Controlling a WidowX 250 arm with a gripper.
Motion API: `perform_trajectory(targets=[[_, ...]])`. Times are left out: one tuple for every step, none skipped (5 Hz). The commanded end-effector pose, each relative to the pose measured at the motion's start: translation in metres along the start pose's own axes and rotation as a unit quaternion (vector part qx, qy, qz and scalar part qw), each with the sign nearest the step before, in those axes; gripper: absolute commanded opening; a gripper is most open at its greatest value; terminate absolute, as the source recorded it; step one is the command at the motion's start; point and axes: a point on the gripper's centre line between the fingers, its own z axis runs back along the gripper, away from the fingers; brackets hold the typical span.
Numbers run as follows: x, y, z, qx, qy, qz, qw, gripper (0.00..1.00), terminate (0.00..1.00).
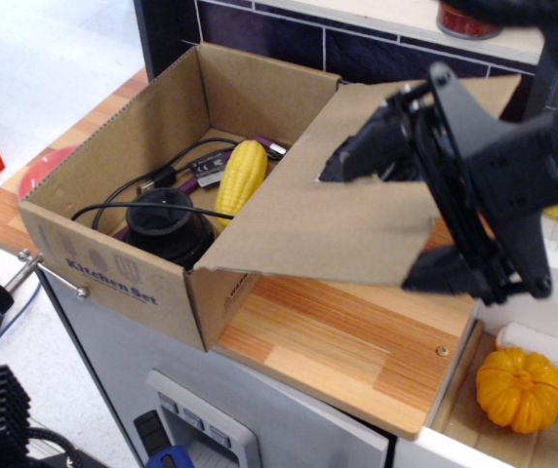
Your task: Close brown1fbox flap
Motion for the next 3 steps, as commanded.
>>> perform_trajectory(targets=[[-0.033, 0.078, -0.015, -0.005, -0.024, -0.087, 0.9959, 1.00, 0.00], [-0.064, 0.117, -0.037, -0.039, -0.038, -0.122, 0.9910, 1.00, 0.00], [-0.081, 0.157, -0.066, -0.034, -0.106, -0.160, 0.9809, 1.00, 0.00]])
